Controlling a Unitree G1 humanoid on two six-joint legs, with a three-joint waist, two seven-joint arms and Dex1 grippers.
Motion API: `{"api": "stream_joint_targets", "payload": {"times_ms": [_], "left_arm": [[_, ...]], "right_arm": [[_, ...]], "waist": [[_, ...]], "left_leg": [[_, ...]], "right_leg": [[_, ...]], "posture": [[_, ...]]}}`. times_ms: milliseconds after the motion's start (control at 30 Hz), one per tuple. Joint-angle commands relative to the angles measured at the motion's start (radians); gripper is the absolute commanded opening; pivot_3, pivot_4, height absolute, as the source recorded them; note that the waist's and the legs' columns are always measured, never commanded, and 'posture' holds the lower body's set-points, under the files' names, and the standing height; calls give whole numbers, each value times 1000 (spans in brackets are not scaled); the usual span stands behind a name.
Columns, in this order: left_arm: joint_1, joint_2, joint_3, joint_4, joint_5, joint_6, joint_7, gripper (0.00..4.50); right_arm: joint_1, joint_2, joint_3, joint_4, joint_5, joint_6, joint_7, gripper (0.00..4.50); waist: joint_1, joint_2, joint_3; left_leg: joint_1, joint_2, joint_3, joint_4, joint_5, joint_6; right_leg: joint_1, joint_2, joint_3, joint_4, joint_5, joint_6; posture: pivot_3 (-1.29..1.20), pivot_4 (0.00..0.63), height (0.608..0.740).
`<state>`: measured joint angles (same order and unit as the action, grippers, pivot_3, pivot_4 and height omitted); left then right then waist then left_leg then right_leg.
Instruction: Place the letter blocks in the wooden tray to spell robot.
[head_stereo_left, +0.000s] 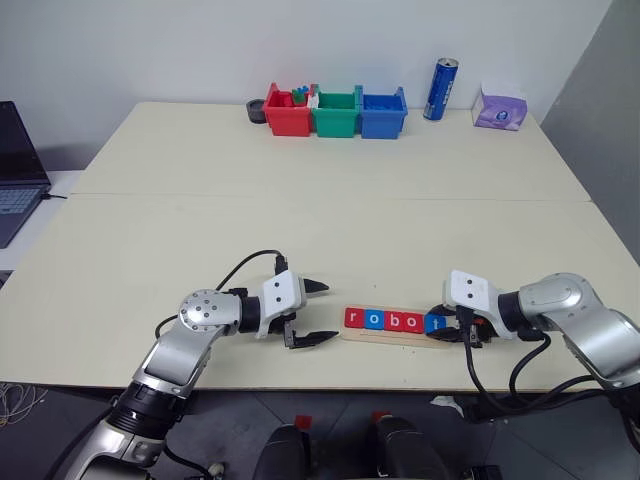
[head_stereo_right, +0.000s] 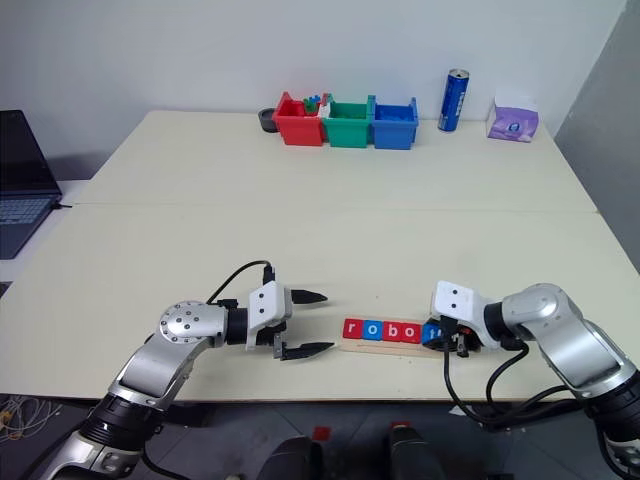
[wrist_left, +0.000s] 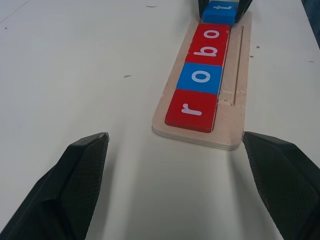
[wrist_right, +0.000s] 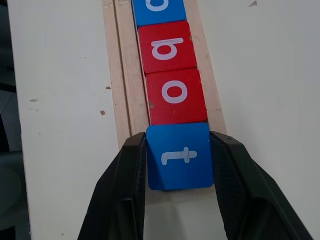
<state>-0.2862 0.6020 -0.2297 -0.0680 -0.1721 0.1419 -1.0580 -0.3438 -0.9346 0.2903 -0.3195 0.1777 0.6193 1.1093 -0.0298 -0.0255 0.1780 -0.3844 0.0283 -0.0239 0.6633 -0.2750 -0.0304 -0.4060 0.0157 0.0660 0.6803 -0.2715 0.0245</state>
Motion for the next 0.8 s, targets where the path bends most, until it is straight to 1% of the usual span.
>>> {"api": "stream_joint_targets", "payload": {"times_ms": [33,100,367,400,533,667,800], "left_arm": [[1,6,15,-35,-5,-9,3,4500],[1,6,15,-36,-5,-9,3,4500],[3,5,14,-44,-6,-1,6,4500],[4,5,14,-46,-6,0,7,4500],[7,6,15,-50,-6,2,11,4500],[8,6,15,-51,-6,4,12,4500],[2,3,11,-49,-5,5,13,4500]], "right_arm": [[-27,6,-9,-14,-2,1,4,1459],[-30,9,-7,-10,-2,3,4,1459],[-47,16,-16,-5,-6,11,-8,4317],[-51,15,-27,-15,4,23,-9,4474],[-50,-9,-84,-81,55,84,-2,4474],[-5,-37,-115,-121,67,101,-10,4474],[16,-15,-139,-128,81,124,-49,4474]], "waist": [[0,0,0],[0,0,0],[0,0,0],[0,0,0],[0,0,0],[0,0,0],[0,0,0]], "left_leg": [[0,0,0,0,0,0],[0,0,0,0,0,0],[0,0,0,0,0,0],[0,0,0,0,0,0],[0,0,0,0,0,0],[0,0,-1,0,0,0],[0,0,0,0,0,0]], "right_leg": [[0,0,0,0,0,0],[0,0,0,0,0,0],[0,0,0,0,0,0],[0,0,0,0,0,0],[0,0,0,0,0,-1],[0,0,0,0,0,0],[0,0,0,0,0,0]], "posture": [[0,150,740],[0,150,740],[0,150,740],[0,150,740],[0,150,740],[0,150,740],[0,150,740]]}}
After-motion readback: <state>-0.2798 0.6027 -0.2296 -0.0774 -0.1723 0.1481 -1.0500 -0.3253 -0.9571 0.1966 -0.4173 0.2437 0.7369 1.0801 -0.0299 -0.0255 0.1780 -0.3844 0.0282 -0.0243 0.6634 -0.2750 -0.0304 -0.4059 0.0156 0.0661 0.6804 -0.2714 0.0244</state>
